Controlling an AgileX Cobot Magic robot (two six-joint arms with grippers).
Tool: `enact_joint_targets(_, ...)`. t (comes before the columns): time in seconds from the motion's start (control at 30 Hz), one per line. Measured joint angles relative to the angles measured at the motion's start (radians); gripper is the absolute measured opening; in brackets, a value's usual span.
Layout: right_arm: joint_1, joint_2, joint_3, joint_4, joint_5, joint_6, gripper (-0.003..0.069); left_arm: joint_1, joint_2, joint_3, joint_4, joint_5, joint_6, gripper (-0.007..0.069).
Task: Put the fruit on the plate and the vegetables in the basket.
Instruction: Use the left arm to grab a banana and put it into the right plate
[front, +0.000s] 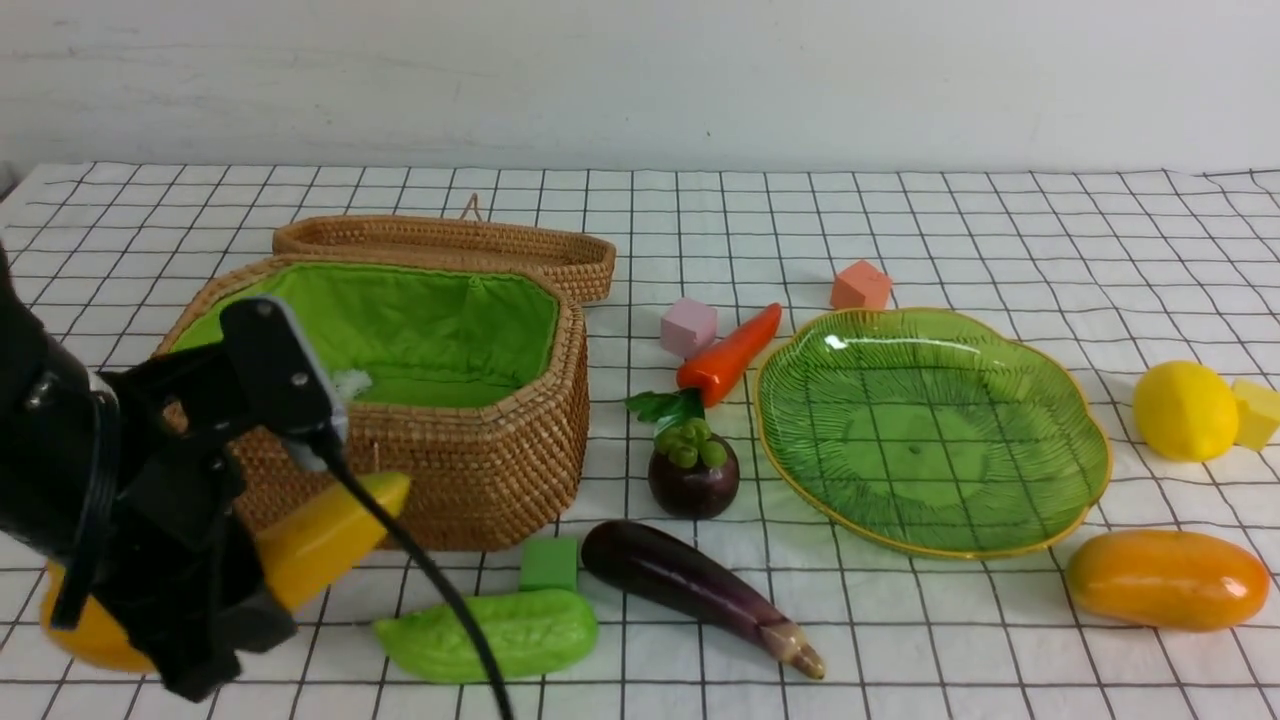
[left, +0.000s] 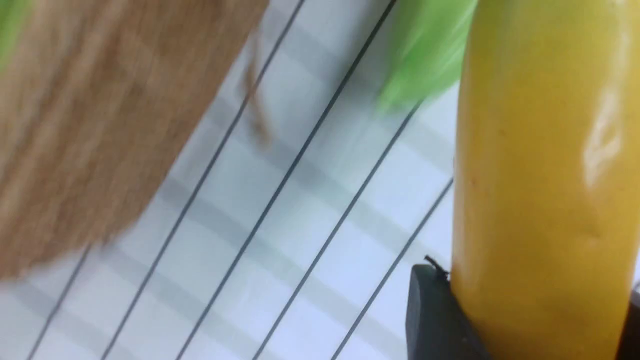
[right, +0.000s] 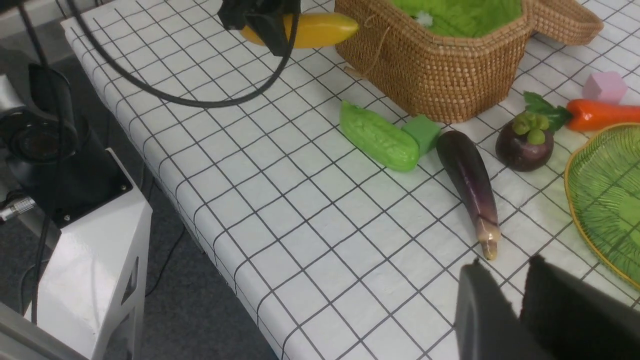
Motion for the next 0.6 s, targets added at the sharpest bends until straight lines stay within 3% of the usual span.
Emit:
enact_joint_targets(0.13,0.000,0.000,0.000,-0.047,-0.043,0.083,0.0160,-0.184,-0.014,-0.063,-0.067,-0.104,-0.062,0.0302)
enact_joint_targets(0.27,0.000,0.000,0.000,-0.175,-0.155,0.292,0.0162,-0.390,0.160,-0.264,0.007,-0.206,-0.204,0.0302)
enact_joint_targets(0.4,0.000,0.000,0.000,-0.348,-0.163,0.482,0.0162,-0.477,0.453,-0.533,0.114,-0.218,-0.274,0.0302)
enact_joint_targets(0.6,0.000,0.000,0.000,-0.429,-0.090,0.555,0.0162,-0.496,0.889,-1.001,0.145,-0.193,-0.282,0.0302)
